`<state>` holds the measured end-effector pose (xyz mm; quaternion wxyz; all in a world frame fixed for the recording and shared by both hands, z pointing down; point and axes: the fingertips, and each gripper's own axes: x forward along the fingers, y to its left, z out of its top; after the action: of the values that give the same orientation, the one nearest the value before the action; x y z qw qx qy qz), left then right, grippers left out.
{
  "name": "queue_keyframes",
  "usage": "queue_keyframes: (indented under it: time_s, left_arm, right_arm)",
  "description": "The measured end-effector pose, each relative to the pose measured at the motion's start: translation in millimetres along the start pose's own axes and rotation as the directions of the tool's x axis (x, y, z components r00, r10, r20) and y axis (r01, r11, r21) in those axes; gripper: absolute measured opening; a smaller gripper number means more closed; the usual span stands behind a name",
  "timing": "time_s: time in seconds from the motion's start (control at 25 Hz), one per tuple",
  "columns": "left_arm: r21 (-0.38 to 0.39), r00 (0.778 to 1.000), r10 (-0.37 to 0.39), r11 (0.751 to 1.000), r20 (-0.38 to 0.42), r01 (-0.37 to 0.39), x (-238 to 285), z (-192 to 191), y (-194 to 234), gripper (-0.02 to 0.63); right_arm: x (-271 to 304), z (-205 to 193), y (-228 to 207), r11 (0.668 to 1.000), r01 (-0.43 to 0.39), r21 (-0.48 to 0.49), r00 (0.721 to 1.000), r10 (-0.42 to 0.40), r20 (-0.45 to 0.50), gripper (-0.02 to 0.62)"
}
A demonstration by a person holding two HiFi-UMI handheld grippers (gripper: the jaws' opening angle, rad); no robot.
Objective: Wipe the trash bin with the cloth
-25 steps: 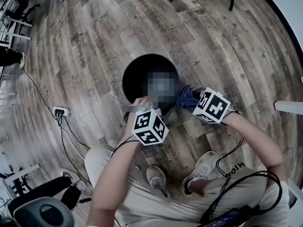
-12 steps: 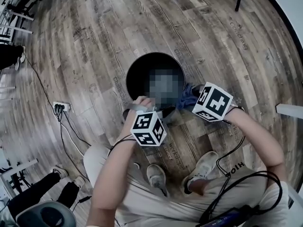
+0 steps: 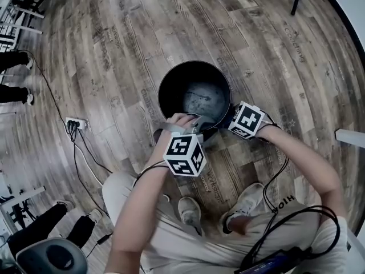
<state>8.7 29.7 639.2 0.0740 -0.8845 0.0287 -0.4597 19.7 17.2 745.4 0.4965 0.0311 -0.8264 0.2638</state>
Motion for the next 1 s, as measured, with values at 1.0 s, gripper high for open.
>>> queue_keyframes:
  time_s: [1.0]
  left_arm:
    - [-0.066, 1.000, -0.020, 0.998, -0.007, 0.019, -1.5, 2.0, -5.9, 0.145]
  right_arm:
    - [54.1, -44.2, -18.1, 0.995, 0.080, 0.065, 0.997, -0.079, -0.006, 0.112]
